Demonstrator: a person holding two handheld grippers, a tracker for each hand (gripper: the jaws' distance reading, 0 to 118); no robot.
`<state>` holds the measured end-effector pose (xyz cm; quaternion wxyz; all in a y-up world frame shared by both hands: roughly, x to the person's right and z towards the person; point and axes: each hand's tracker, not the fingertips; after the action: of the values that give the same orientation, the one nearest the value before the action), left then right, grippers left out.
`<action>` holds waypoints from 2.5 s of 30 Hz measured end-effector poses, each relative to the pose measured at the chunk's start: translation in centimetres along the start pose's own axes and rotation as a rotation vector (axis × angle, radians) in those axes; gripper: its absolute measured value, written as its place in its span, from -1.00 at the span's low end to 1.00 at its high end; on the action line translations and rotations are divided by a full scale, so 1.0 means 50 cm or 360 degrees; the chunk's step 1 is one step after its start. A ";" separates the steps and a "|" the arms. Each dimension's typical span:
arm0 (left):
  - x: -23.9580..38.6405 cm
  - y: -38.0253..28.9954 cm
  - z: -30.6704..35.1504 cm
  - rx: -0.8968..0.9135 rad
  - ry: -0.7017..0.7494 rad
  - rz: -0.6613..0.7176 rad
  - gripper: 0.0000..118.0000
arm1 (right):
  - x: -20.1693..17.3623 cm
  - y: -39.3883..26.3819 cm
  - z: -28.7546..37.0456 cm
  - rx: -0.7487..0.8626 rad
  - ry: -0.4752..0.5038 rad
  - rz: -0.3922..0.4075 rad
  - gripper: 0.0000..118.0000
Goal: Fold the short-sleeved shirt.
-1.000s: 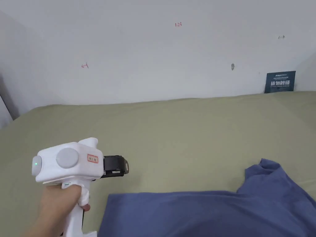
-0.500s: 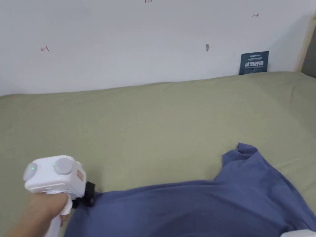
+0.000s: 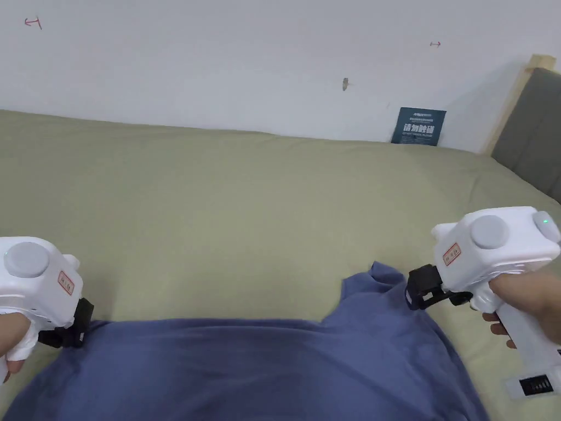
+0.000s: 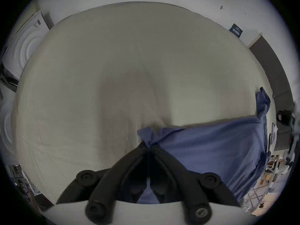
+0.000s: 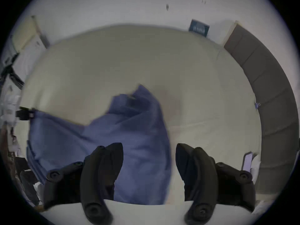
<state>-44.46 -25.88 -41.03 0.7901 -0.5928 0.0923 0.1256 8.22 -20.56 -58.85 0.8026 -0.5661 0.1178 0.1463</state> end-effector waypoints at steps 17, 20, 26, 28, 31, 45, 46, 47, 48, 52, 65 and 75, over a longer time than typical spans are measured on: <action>0.005 0.008 0.007 0.0002 0.0014 -0.0037 -1.00 | 0.015 -0.027 -0.070 -0.0143 0.0148 -0.0220 -1.00; 0.001 0.002 0.044 0.0050 -0.0047 -0.0028 -1.00 | 0.016 -0.033 -0.014 -0.0041 0.0155 -0.0189 -0.99; -0.005 -0.035 0.167 0.0152 -0.0121 -0.0161 -1.00 | 0.019 -0.091 0.146 0.0093 0.0189 -0.0059 -1.00; -0.011 -0.058 0.209 0.0203 -0.0140 -0.0183 -1.00 | 0.012 -0.120 0.205 0.0141 0.0209 -0.0013 -1.00; -0.022 -0.108 0.267 0.0249 -0.0179 -0.0206 -1.00 | 0.020 -0.177 0.262 0.0198 0.0215 -0.0014 -1.00; -0.106 -0.418 0.251 0.0255 -0.0228 -0.0193 -1.00 | 0.008 -0.505 0.278 0.0124 0.0306 -0.0117 -1.00; -0.111 -0.436 0.239 0.0264 -0.0230 -0.0182 -1.00 | 0.006 -0.526 0.265 0.0116 0.0310 -0.0144 -1.00; -0.115 -0.456 0.221 0.0246 -0.0238 -0.0168 -1.00 | 0.006 -0.544 0.248 0.0101 0.0318 -0.0157 -0.99; -0.120 -0.471 0.205 0.0242 -0.0225 -0.0145 -1.00 | 0.001 -0.572 0.243 0.0091 0.0312 -0.0172 -1.00; -0.130 -0.513 0.152 0.0182 -0.0208 -0.0098 -1.00 | 0.001 -0.627 0.202 0.0056 0.0301 -0.0239 -0.99; -0.157 -0.573 0.191 0.0385 -0.0590 0.0219 0.20 | -0.016 -0.653 0.262 0.0260 0.0376 -0.0398 0.13; 0.054 -0.531 0.376 0.0714 -0.0266 -0.0058 -0.12 | -0.213 -0.604 0.416 0.0588 -0.0010 -0.0063 0.02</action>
<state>-33.77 -14.63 -12.30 0.9091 -0.3915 0.0416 0.1363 9.96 -11.56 -21.75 0.8960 -0.4109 0.1289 0.1081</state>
